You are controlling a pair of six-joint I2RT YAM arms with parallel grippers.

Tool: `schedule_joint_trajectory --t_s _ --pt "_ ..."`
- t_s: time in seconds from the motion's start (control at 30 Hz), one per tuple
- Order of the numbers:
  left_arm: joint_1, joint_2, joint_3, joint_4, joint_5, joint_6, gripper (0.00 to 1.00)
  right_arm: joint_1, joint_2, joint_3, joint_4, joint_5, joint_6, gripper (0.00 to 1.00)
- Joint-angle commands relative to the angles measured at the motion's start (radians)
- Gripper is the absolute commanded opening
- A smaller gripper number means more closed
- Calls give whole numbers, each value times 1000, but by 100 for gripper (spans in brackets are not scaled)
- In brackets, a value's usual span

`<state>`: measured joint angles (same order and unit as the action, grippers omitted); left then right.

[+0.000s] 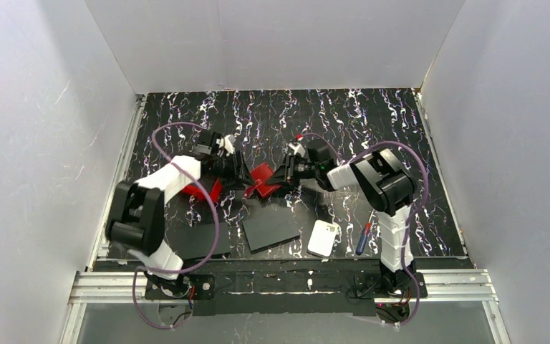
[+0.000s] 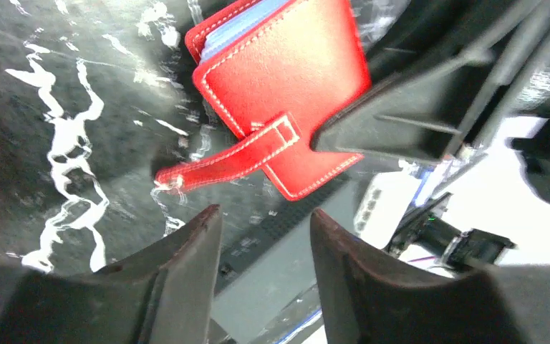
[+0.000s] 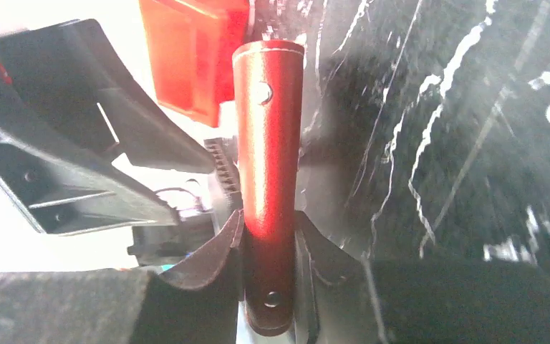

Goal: Put the credit cards into the card holder
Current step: Close the card holder at the center of the board.

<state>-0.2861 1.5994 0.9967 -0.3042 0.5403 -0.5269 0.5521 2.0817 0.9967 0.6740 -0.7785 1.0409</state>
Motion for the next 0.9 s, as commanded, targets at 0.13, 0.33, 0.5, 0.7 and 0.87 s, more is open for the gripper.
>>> schedule_joint_trajectory --t_s 0.13,0.33,0.5,0.7,0.87 --pt "113 -215 36 49 269 -215 69 -78 -197 -25 546 -213 496 1" --pt "101 -291 -57 273 208 -489 73 -71 -229 -39 785 -176 733 1" --pt "92 -319 -81 382 190 -541 73 -58 -218 -36 887 -167 824 1" --pt "92 -477 -175 492 134 -573 71 -48 -223 -57 903 -165 832 1" --pt "102 -552 -180 478 50 -616 73 -33 -228 -47 903 -172 832 1"
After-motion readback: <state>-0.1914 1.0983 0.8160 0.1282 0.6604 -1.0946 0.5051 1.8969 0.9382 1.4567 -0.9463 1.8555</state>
